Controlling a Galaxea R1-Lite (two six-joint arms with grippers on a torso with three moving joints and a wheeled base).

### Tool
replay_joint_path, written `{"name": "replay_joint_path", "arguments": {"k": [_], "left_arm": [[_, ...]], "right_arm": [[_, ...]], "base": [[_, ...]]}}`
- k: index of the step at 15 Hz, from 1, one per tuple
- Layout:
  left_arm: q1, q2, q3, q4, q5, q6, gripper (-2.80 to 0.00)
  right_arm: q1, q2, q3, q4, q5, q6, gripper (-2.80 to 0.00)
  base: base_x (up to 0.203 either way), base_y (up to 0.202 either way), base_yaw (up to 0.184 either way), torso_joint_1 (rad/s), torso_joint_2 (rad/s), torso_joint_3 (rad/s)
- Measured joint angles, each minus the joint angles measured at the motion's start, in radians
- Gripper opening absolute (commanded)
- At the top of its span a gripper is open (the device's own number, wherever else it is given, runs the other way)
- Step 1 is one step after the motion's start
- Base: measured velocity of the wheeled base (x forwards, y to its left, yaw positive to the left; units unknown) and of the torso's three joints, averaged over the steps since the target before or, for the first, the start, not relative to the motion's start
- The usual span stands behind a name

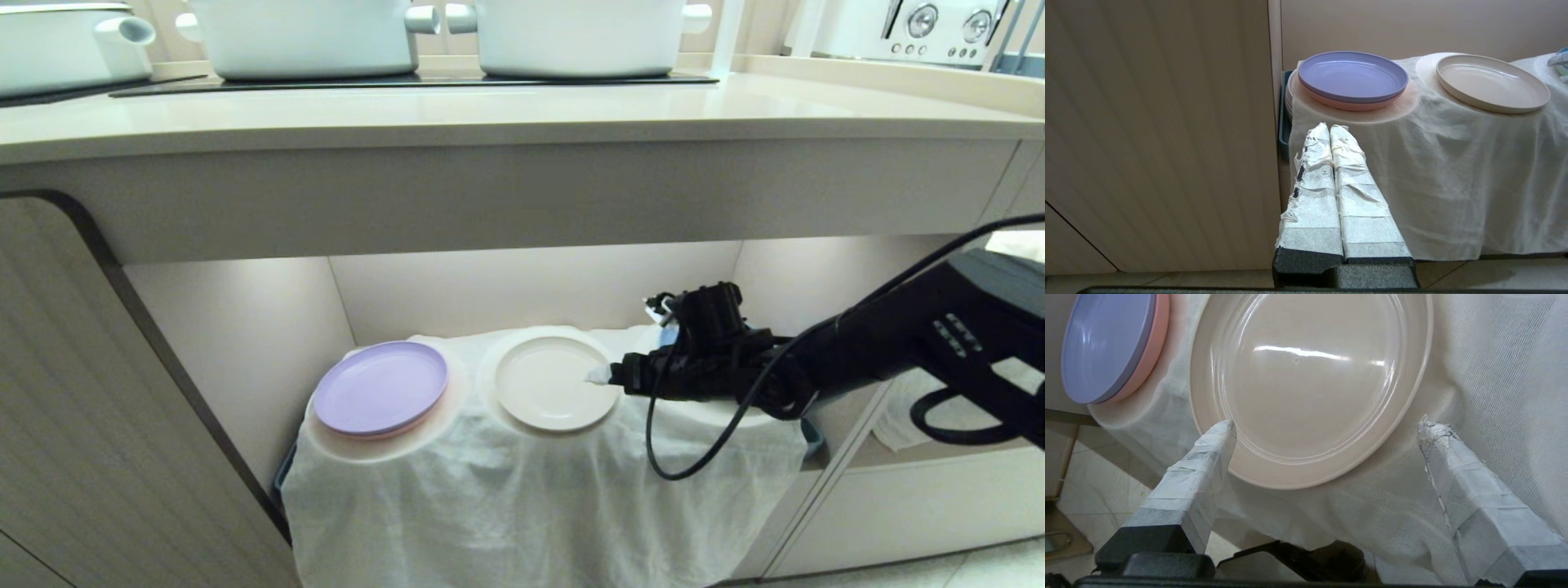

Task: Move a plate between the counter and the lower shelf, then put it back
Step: Pick up the plate in the cupboard

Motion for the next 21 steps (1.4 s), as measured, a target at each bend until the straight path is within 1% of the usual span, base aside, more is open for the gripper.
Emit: {"name": "replay_joint_path", "arguments": {"k": [4, 7, 11, 16, 21], "left_arm": [[0.0, 0.0, 0.0, 0.0, 0.0, 0.0, -2.8], [0.0, 0.0, 0.0, 0.0, 0.0, 0.0, -2.8], [0.0, 0.0, 0.0, 0.0, 0.0, 0.0, -2.8], [0.0, 0.0, 0.0, 0.0, 0.0, 0.0, -2.8], [0.0, 0.0, 0.0, 0.0, 0.0, 0.0, -2.8]], "right_arm": [[0.02, 0.037, -0.045, -0.002, -0.043, -0.005, 0.0], [0.029, 0.055, -0.052, -0.004, -0.064, -0.005, 0.0], [0.03, 0.063, -0.052, -0.006, -0.066, -0.027, 0.0], [0.031, 0.082, -0.053, -0.014, -0.084, -0.027, 0.0], [0.032, 0.101, -0.055, -0.031, -0.085, -0.028, 0.0]], "base": [[0.0, 0.0, 0.0, 0.0, 0.0, 0.0], [0.0, 0.0, 0.0, 0.0, 0.0, 0.0], [0.0, 0.0, 0.0, 0.0, 0.0, 0.0], [0.0, 0.0, 0.0, 0.0, 0.0, 0.0], [0.0, 0.0, 0.0, 0.0, 0.0, 0.0]]}}
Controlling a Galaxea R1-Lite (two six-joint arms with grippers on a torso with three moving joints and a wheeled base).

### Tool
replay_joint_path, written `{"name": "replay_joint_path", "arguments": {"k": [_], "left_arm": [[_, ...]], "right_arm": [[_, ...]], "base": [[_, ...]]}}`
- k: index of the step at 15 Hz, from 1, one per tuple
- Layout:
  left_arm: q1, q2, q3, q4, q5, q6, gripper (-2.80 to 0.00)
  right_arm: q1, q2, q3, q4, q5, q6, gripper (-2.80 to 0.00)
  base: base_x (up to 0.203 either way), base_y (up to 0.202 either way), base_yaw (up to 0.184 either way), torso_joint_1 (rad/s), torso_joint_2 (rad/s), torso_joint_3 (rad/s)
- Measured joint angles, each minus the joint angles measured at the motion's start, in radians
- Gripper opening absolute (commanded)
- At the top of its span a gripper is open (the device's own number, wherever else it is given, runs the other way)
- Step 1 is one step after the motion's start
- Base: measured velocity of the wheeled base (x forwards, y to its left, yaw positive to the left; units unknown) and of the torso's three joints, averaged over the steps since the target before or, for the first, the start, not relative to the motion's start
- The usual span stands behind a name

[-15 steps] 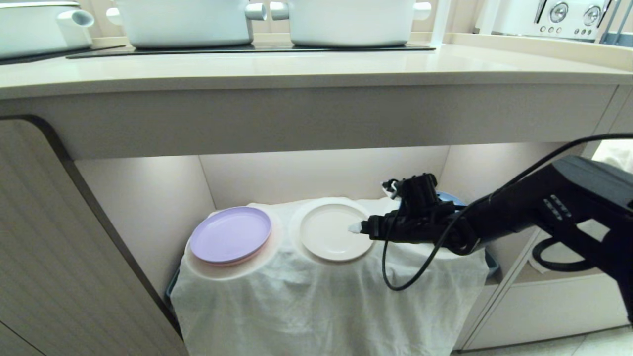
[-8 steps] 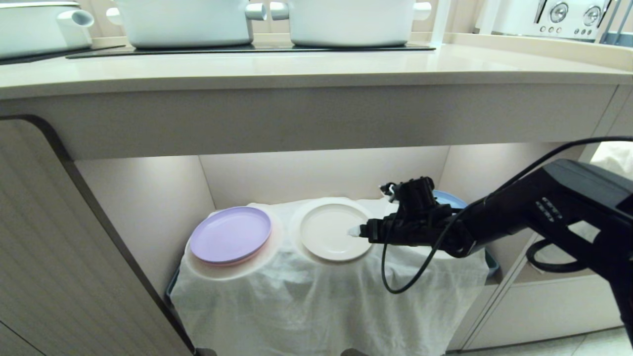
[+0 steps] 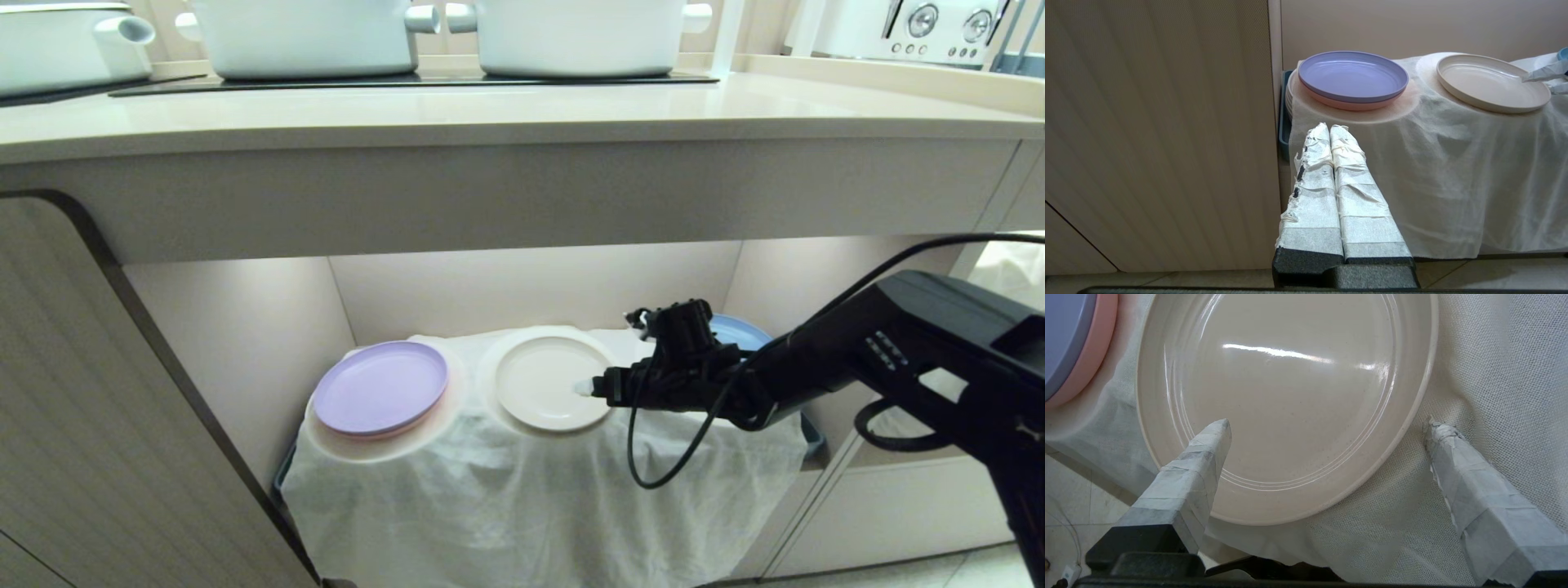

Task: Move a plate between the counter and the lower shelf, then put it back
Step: Pick up the plate in the cupboard

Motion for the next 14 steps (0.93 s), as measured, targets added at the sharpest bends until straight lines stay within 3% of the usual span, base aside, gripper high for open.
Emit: {"name": "replay_joint_path", "arguments": {"k": [10, 14], "left_arm": [[0.0, 0.0, 0.0, 0.0, 0.0, 0.0, -2.8], [0.0, 0.0, 0.0, 0.0, 0.0, 0.0, -2.8]], "right_arm": [[0.039, 0.024, -0.001, -0.076, -0.001, -0.001, 0.0], [0.043, 0.027, -0.001, -0.075, -0.026, -0.041, 0.0]], "base": [[0.0, 0.0, 0.0, 0.0, 0.0, 0.0], [0.0, 0.0, 0.0, 0.0, 0.0, 0.0]]}}
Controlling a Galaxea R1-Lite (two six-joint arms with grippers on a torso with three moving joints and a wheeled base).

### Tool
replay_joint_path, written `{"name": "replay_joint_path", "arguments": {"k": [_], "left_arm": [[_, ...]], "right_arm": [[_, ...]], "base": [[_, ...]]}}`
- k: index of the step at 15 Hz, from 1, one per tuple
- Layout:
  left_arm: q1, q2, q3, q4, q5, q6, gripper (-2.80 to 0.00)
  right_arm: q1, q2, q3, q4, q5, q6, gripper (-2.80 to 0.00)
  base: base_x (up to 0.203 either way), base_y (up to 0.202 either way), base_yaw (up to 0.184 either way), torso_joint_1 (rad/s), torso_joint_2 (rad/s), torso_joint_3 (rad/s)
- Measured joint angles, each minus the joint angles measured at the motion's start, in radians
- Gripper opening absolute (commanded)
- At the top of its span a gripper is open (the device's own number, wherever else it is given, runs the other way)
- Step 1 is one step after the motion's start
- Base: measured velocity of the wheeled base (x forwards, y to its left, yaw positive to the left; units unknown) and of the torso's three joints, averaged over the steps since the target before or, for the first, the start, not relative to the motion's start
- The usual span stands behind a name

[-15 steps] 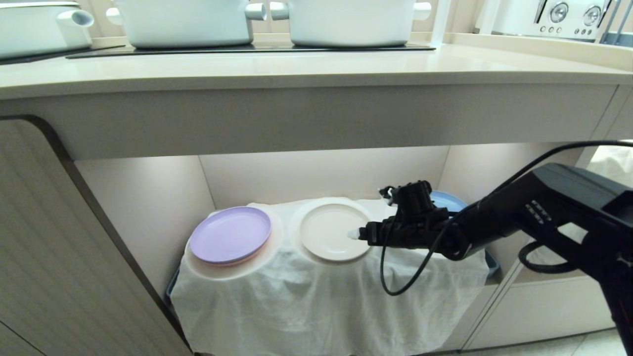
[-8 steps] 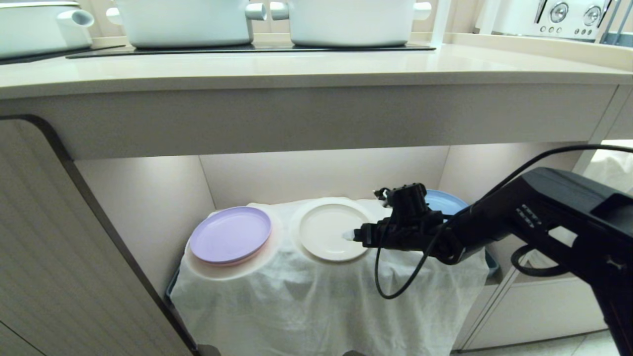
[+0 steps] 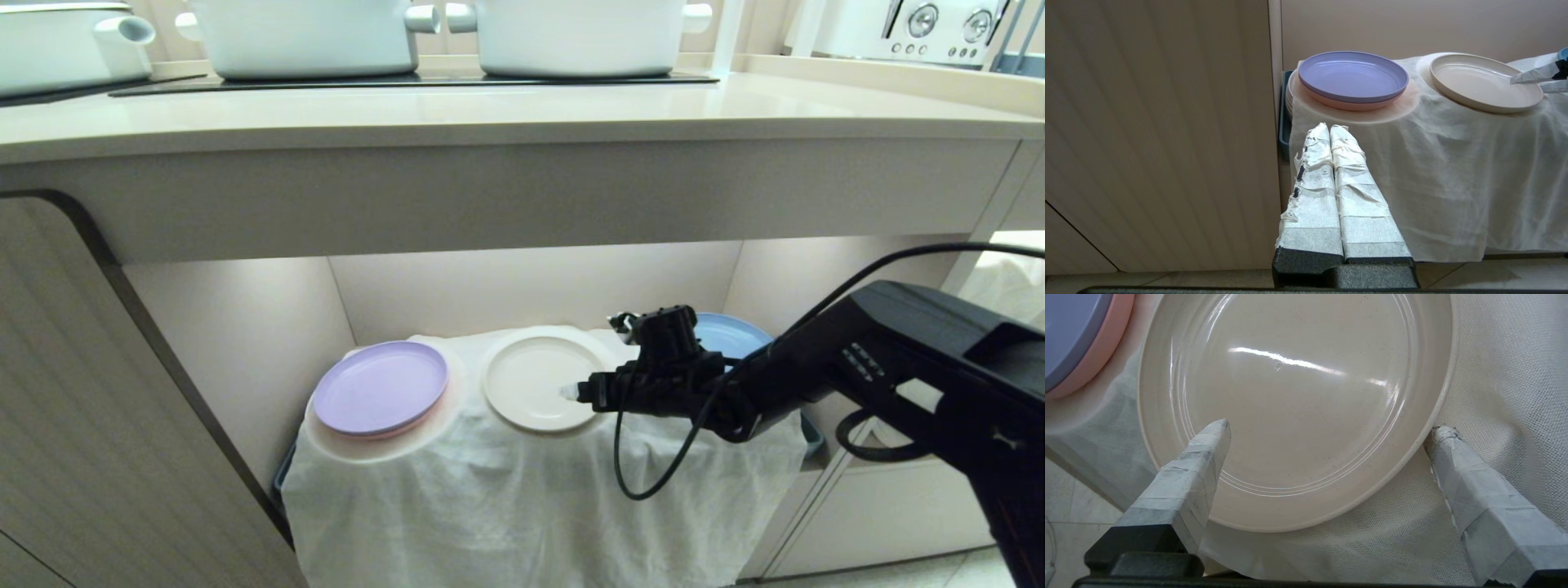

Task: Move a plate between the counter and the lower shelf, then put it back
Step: Pick up the plate in the cupboard

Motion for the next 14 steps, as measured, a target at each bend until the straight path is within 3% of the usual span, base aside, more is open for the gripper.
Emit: {"name": "replay_joint_path", "arguments": {"k": [14], "left_arm": [[0.0, 0.0, 0.0, 0.0, 0.0, 0.0, -2.8]], "right_arm": [[0.003, 0.031, -0.038, 0.003, -0.056, -0.019, 0.0]], "base": [[0.0, 0.0, 0.0, 0.0, 0.0, 0.0]]}}
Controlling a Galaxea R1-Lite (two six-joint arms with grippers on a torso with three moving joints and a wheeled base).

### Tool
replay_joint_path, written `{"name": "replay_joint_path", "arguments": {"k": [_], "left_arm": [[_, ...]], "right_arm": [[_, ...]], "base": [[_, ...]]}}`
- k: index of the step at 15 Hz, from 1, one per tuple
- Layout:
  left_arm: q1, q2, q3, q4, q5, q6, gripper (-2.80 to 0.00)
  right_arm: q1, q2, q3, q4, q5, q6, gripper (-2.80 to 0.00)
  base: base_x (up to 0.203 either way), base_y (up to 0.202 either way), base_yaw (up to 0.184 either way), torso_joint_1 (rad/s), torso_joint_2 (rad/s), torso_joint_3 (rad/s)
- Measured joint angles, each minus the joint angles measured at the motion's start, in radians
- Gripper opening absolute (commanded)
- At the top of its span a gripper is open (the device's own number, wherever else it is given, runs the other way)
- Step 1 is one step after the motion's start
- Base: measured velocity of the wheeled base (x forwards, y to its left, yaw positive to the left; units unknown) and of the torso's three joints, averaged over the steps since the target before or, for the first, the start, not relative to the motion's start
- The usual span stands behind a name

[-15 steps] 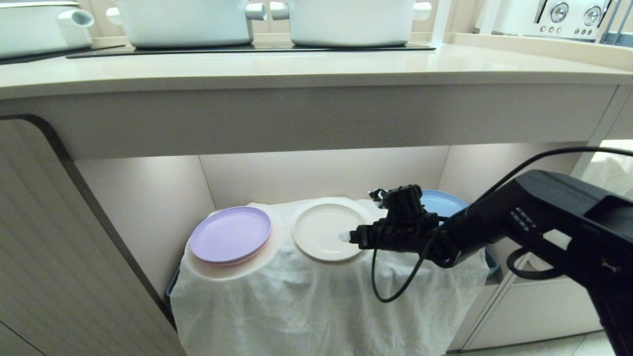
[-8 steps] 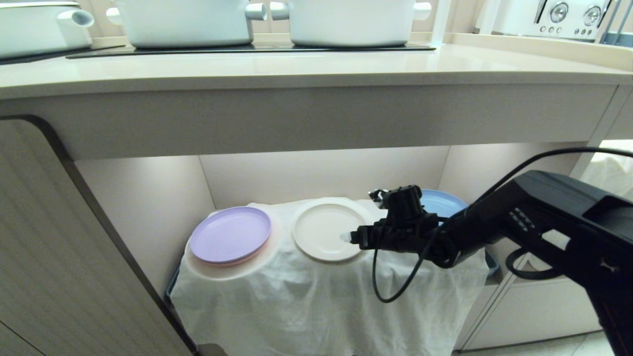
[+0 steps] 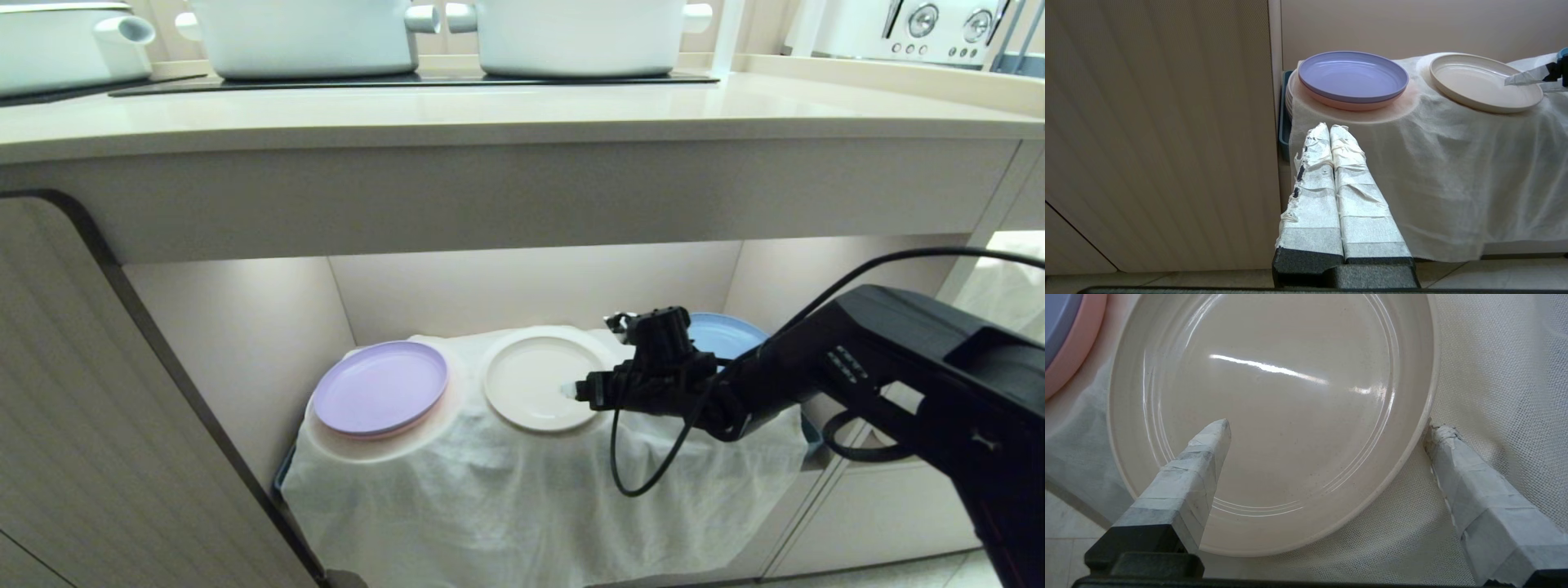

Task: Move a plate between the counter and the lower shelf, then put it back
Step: Pick up the plate in the cupboard

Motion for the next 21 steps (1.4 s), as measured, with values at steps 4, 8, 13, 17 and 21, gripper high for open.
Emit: {"name": "replay_joint_path", "arguments": {"k": [4, 8, 13, 17, 21], "left_arm": [[0.0, 0.0, 0.0, 0.0, 0.0, 0.0, -2.8], [0.0, 0.0, 0.0, 0.0, 0.0, 0.0, -2.8], [0.0, 0.0, 0.0, 0.0, 0.0, 0.0, -2.8], [0.0, 0.0, 0.0, 0.0, 0.0, 0.0, -2.8], [0.0, 0.0, 0.0, 0.0, 0.0, 0.0, -2.8]], "right_arm": [[-0.001, 0.008, -0.001, -0.002, 0.0, -0.011, 0.0], [-0.001, 0.014, 0.0, -0.002, 0.0, -0.012, -2.8], [0.0, 0.017, 0.001, -0.009, 0.0, -0.011, -2.8], [-0.001, 0.016, 0.003, -0.012, 0.001, -0.011, -2.8], [-0.001, 0.015, 0.004, -0.011, -0.001, -0.012, -2.8]], "base": [[0.0, 0.0, 0.0, 0.0, 0.0, 0.0], [0.0, 0.0, 0.0, 0.0, 0.0, 0.0], [0.0, 0.0, 0.0, 0.0, 0.0, 0.0], [0.0, 0.0, 0.0, 0.0, 0.0, 0.0], [0.0, 0.0, 0.0, 0.0, 0.0, 0.0]]}}
